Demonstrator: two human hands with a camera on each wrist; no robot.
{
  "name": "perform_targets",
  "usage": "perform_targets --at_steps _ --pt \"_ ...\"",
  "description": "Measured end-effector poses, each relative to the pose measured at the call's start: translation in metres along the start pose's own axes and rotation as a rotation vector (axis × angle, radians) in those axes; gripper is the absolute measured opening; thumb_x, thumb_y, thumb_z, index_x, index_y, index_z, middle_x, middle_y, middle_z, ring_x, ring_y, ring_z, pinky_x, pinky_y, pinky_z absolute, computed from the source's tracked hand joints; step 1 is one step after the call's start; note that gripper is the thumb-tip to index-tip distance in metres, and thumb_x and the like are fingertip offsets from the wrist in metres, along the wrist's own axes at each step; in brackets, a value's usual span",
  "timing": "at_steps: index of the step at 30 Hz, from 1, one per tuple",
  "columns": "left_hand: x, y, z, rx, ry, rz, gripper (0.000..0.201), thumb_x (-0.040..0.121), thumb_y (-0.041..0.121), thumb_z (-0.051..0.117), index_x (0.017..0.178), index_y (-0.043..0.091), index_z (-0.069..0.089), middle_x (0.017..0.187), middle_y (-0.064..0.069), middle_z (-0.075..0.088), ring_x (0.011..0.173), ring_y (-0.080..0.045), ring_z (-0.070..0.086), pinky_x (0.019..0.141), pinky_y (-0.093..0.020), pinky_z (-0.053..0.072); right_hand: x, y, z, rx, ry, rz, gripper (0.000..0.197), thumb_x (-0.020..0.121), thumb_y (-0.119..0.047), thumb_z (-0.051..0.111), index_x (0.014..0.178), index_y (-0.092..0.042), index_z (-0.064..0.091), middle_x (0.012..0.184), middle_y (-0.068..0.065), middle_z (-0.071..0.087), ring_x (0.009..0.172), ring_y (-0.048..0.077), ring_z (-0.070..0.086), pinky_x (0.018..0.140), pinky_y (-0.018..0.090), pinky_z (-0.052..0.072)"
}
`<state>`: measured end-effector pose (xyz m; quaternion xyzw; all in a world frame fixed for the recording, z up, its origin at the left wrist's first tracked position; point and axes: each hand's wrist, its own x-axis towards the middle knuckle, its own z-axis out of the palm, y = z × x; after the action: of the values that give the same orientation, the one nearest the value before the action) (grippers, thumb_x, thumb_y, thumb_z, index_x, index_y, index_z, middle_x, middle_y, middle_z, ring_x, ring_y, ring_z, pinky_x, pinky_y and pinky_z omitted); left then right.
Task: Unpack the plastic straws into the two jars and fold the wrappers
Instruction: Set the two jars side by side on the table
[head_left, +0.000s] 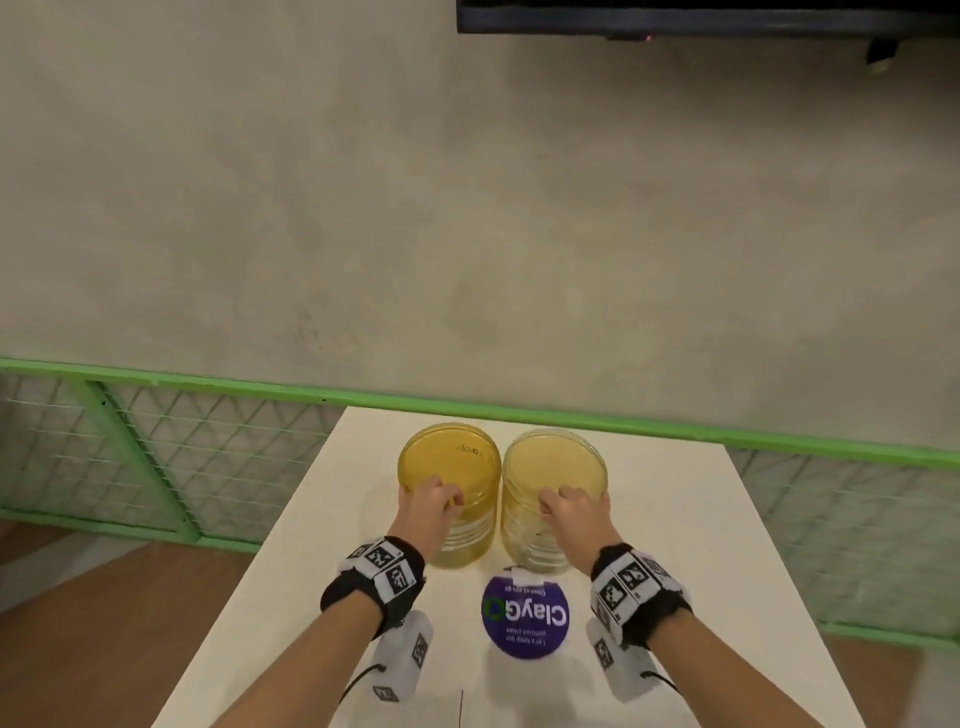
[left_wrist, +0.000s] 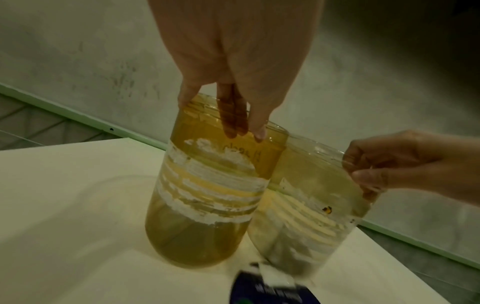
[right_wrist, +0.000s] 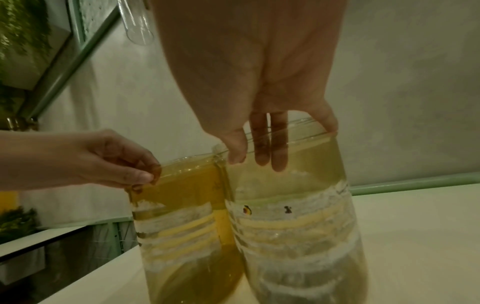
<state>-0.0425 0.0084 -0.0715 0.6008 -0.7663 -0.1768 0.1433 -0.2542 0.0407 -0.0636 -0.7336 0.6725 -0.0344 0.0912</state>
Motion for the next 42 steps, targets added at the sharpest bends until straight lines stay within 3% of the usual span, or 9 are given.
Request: perform_targets --at_steps 4,13,19,23,31,35,39,41,42 --pt "-0.056 0.02 0.006 0.023 -0.005 0.043 0.025 0.096 0.024 0.043 0.109 0.017 0.064 0.095 0.004 0.042 0.104 -0.022 0.051 0.1 -0.034 0.028 -0.076 0.0 0.007 0.019 -0.023 0.034 0.025 0.096 -0.009 0.038 0.116 -0.019 0.049 0.115 0.005 0.054 0.114 0.023 0.045 0.106 0.05 0.026" --pt "-0.12 0.026 0.011 0.044 -0.038 0.028 0.023 0.096 0.023 0.046 0.107 0.019 0.065 0.111 -0.004 0.058 0.117 -0.024 0.048 0.105 -0.038 0.029 -0.147 -0.01 0.015 -0.054 -0.045 0.042 0.027 0.097 -0.009 0.041 0.12 -0.018 0.051 0.11 0.005 0.059 0.108 0.024 0.05 0.1 0.05 0.035" --pt "-0.14 0.026 0.01 0.083 -0.005 0.052 0.022 0.095 0.022 0.047 0.107 0.02 0.065 0.094 0.002 0.047 0.093 -0.018 0.049 0.101 -0.039 0.035 -0.151 -0.004 0.009 -0.038 -0.053 0.059 0.022 0.098 -0.011 0.037 0.113 -0.017 0.052 0.104 0.005 0.056 0.107 0.025 0.049 0.099 0.051 0.034" --pt "-0.134 0.028 0.0 0.07 -0.038 0.102 0.021 0.092 0.025 0.054 0.107 0.017 0.067 0.11 -0.006 0.055 0.104 -0.023 0.052 0.095 -0.039 0.043 -0.147 0.002 0.007 -0.042 -0.072 0.059 0.02 0.099 -0.017 0.037 0.113 -0.015 0.051 0.109 0.006 0.056 0.107 0.026 0.049 0.097 0.048 0.035" --pt "-0.128 0.023 -0.006 0.02 -0.071 0.094 0.025 0.093 0.023 0.054 0.113 0.015 0.067 0.111 -0.01 0.06 0.095 -0.023 0.059 0.084 -0.027 0.047 -0.149 -0.001 0.008 -0.065 -0.017 0.046 0.022 0.1 -0.022 0.037 0.115 -0.015 0.05 0.11 0.007 0.057 0.105 0.025 0.052 0.099 0.048 0.036" --pt "-0.13 0.017 -0.007 0.024 -0.13 0.105 0.036 0.093 0.022 0.054 0.128 0.014 0.055 0.132 -0.012 0.047 0.119 -0.025 0.048 0.102 -0.028 0.037 -0.151 -0.005 0.007 -0.094 -0.036 0.065 0.024 0.1 -0.024 0.037 0.118 -0.015 0.049 0.115 0.006 0.055 0.11 0.026 0.05 0.101 0.048 0.034" --pt "-0.148 0.007 -0.014 -0.072 0.005 0.076 0.045 0.092 0.015 0.054 0.136 0.012 0.044 0.142 -0.012 0.035 0.132 -0.026 0.032 0.11 -0.032 0.027 -0.166 -0.019 0.006 -0.148 0.219 0.087 0.037 0.077 -0.02 0.072 0.111 -0.009 0.06 0.109 0.015 0.06 0.106 0.033 0.056 0.092 0.061 0.039" --pt "-0.17 0.004 -0.017 -0.1 0.035 0.044 0.039 0.093 0.014 0.051 0.132 0.012 0.047 0.135 -0.01 0.042 0.127 -0.024 0.039 0.106 -0.031 0.032 -0.181 -0.036 0.008 -0.118 0.389 0.05 0.042 0.056 -0.011 0.084 0.094 -0.008 0.066 0.096 0.016 0.065 0.091 0.034 0.064 0.076 0.056 0.051" --pt "-0.188 0.0 -0.014 -0.096 0.008 0.022 0.036 0.093 0.014 0.048 0.129 0.013 0.049 0.131 -0.009 0.046 0.123 -0.022 0.043 0.103 -0.029 0.035 -0.191 -0.047 0.015 -0.079 0.425 -0.003 0.04 0.058 -0.008 0.083 0.093 -0.008 0.065 0.096 0.014 0.065 0.088 0.031 0.064 0.073 0.048 0.054"
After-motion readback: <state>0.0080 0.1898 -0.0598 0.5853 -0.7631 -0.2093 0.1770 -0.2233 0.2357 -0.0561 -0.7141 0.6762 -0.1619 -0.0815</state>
